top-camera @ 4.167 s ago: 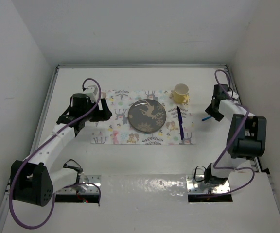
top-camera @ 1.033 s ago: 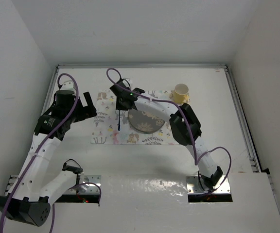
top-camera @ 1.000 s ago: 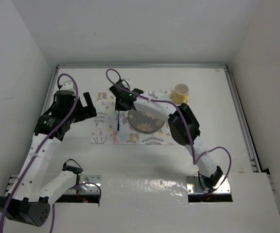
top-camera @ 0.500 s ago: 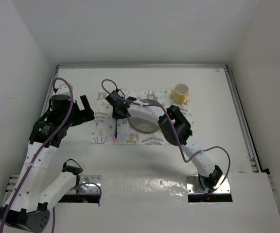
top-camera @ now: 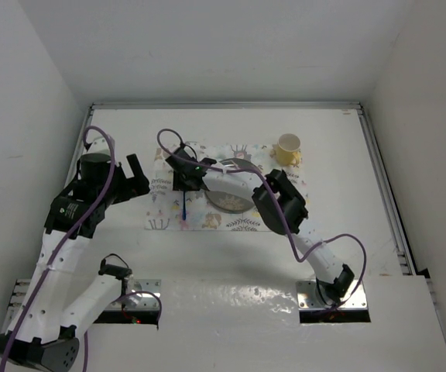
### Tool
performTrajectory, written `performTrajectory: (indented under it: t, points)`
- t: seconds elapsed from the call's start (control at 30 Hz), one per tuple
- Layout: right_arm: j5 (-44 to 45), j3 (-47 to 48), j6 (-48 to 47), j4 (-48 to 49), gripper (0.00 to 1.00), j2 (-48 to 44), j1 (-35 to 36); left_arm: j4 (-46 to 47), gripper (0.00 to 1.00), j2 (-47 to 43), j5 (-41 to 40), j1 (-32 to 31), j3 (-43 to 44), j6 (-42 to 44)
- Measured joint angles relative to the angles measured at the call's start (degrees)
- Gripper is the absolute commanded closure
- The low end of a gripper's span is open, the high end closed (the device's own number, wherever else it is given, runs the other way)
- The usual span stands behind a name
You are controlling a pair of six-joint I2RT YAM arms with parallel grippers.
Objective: Set the dinner table for one person
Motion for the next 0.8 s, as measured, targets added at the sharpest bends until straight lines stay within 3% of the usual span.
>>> performTrajectory:
  t: [0.2, 0.37, 0.6, 0.73, 0.8]
  points:
    - [4.3, -8.2, -7.9, 0.7, 0.34, -11.6, -0.2, 0.0, 0.00, -1.4, 0.8, 0.0, 0.0, 0.5]
    - [4.9, -24.3, -15.0, 3.9, 0.26, -33.0, -4.4, 0.1, 0.00, -1.9, 1.0, 0.0, 0.0, 2.2]
    - [8.3, -43.7, -24.1, 3.3, 0.13, -63.5, -19.8, -0.2, 0.00, -1.4, -0.5, 0.0, 2.5, 5.3]
    - [13.0, -52.7, -28.0, -0.1, 0.01, -78.6, -21.8, 0.0, 0.00, -1.9, -1.0, 0.0, 2.7, 6.5]
    - [15.2, -56.3, -29.2, -3.2, 0.01, -85.9, -21.8, 0.1, 0.00, -2.0, -1.2, 0.0, 2.7, 7.0]
